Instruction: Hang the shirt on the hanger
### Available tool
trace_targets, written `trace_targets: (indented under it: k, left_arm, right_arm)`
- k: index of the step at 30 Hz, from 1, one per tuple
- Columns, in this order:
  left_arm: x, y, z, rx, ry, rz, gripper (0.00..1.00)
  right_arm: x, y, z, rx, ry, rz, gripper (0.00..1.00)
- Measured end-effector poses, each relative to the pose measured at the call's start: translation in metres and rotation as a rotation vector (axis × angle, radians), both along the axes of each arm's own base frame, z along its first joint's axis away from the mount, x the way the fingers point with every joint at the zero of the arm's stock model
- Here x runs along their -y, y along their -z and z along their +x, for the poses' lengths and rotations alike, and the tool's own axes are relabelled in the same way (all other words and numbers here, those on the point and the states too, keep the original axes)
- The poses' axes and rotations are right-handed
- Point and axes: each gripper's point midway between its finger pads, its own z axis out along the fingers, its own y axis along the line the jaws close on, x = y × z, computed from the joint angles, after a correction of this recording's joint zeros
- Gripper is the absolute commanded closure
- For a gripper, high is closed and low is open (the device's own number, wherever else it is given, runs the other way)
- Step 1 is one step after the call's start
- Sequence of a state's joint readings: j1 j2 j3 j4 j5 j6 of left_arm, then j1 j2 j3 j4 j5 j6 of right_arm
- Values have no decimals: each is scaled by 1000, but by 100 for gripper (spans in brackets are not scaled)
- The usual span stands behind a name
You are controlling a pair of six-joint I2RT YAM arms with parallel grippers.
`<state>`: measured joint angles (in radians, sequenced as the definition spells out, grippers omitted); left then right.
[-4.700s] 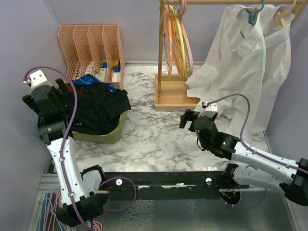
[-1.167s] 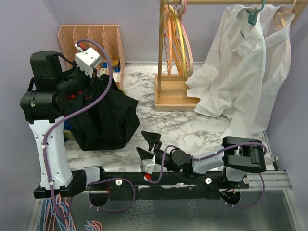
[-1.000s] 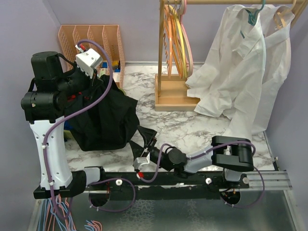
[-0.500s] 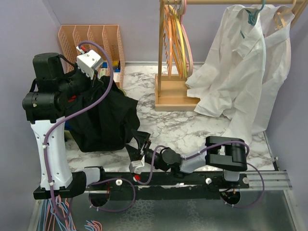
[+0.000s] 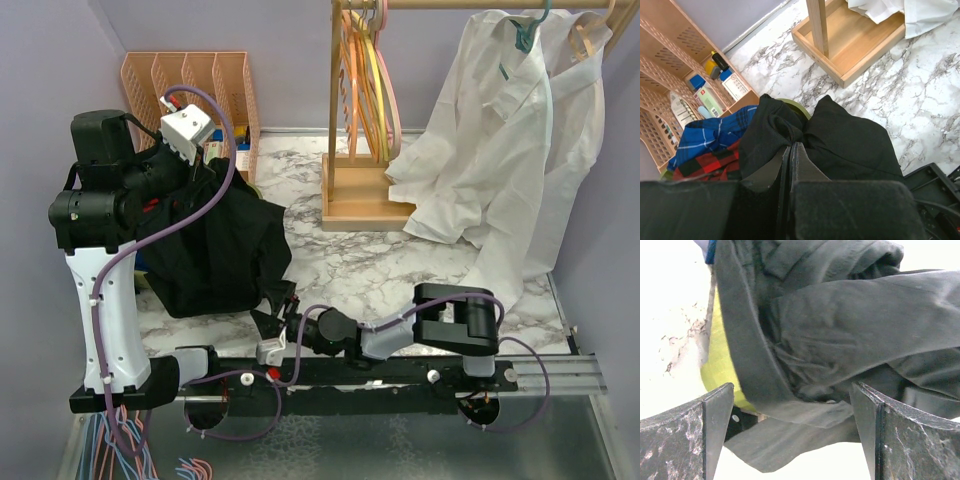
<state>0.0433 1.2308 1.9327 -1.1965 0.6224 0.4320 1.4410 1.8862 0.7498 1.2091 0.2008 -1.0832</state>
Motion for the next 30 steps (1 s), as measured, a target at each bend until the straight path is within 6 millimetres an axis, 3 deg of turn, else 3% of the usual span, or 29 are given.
trace_targets:
  k: [4,6,8,10,11,12,15,18,20,23,26,28,30]
  left_arm:
    - [0,0,0,0,0,0,100]
    - [0,0,0,-1,-1,-1,100]
    - [0,1,0,-3,-2,-3,100]
    - [0,1,1,-5,-2,-3,100]
    - [0,2,1,-6,-2,-3,100]
    - [0,2,1,-6,-2,-3,100]
    - [0,6,3,-15,-4,-8,99]
    - [1,16,7,-40,-5,-17,89]
    - [-1,25,11,-69,-18,-20,69]
    - [-19,40,30,-114,-143,8,52]
    - [-46,49,61,-164,-289,45,3]
    - [-58,64,83,-221,-346,48,1]
    - [-69,87,96,-298,-395,61,1]
  right_arm:
    - [-12,18,3,28,10,-20,1]
    - [-17,26,6,56,27,-27,7]
    - [-19,29,8,73,32,-33,33]
    - [-20,25,8,79,35,-18,70]
    - [-20,20,8,79,38,0,95]
    - [-20,16,9,75,39,17,98]
    - [-16,-3,11,44,56,79,99]
    - [-9,-34,12,-3,62,157,99]
    - [1,-66,15,-56,68,234,99]
    - [17,-111,29,-180,78,337,99]
    - [29,-143,67,-298,137,408,99]
    - [35,-154,98,-365,200,427,99]
    - [42,-149,128,-441,276,414,99]
